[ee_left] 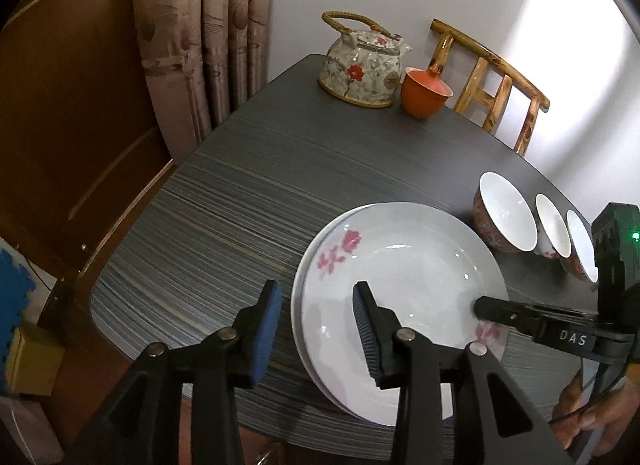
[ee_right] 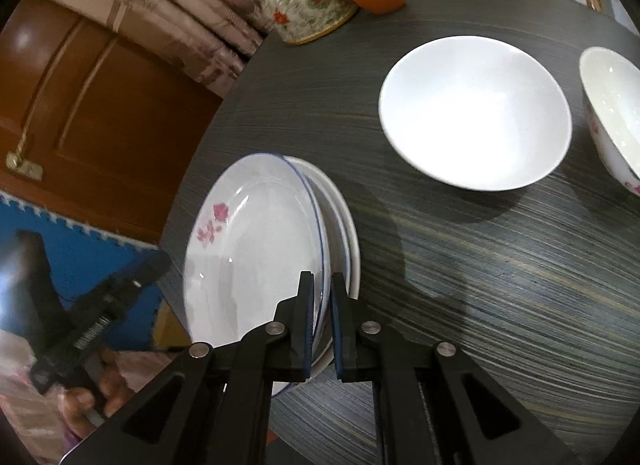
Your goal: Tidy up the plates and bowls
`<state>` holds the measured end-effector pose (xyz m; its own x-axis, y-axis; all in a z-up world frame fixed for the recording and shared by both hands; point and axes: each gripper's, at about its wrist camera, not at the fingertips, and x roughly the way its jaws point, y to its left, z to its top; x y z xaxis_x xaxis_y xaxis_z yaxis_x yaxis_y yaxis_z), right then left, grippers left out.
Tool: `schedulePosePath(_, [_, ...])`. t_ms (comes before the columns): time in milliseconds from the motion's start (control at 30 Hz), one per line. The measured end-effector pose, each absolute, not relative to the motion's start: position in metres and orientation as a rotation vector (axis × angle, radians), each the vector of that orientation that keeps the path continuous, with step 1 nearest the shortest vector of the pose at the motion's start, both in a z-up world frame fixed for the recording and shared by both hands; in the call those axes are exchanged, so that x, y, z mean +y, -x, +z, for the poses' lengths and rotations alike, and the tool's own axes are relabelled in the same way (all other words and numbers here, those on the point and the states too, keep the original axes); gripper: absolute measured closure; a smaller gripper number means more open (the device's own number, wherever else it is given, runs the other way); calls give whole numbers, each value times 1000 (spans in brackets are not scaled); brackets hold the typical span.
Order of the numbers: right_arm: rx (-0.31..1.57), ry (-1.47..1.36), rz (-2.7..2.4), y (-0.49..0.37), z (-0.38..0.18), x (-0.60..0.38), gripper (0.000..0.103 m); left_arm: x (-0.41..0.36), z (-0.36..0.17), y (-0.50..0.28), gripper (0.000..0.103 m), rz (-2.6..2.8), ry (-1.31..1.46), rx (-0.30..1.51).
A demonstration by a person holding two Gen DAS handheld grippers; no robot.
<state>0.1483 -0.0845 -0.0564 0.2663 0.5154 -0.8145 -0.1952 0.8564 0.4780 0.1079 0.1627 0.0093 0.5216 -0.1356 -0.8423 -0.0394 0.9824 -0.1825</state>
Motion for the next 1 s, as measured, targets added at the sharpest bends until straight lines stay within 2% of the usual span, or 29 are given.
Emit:
schedulePosePath(233, [1207, -324, 470, -151, -56, -86, 91, 151, 2, -108, 65, -97, 167, 1037])
schedulePosePath(367, [1189, -304, 482, -148, -50, -81, 79, 148, -2, -107, 65, -100, 155, 1049])
schedulePosePath(467, [1184, -275, 483, -144, -45, -75, 67, 150, -5, -107, 65, -101, 169, 1057])
schedulePosePath(567, [1124, -235, 435, -139, -33, -77, 35, 150, -9, -108, 65, -103, 176, 1070])
schedulePosePath(600, [1117, -247, 433, -139, -31, -80, 33, 150, -11, -108, 65, -106, 175, 1077])
schedulePosePath(767, [1097, -313, 408, -143, -28, -102, 33, 146, -11, -107, 63, -114, 163, 1073])
schedulePosePath(833, [1070, -382, 387, -142, -28, -120, 35, 146, -10, -106, 59, -121, 171, 1066])
schedulePosePath(900, [1028, -471, 349, -135, -31, -146, 48, 146, -10, -106, 56, -125, 182, 1062])
schedulePosePath(1000, [996, -588, 272, -124, -42, -189, 54, 144, -7, -104, 54, -134, 179, 1052])
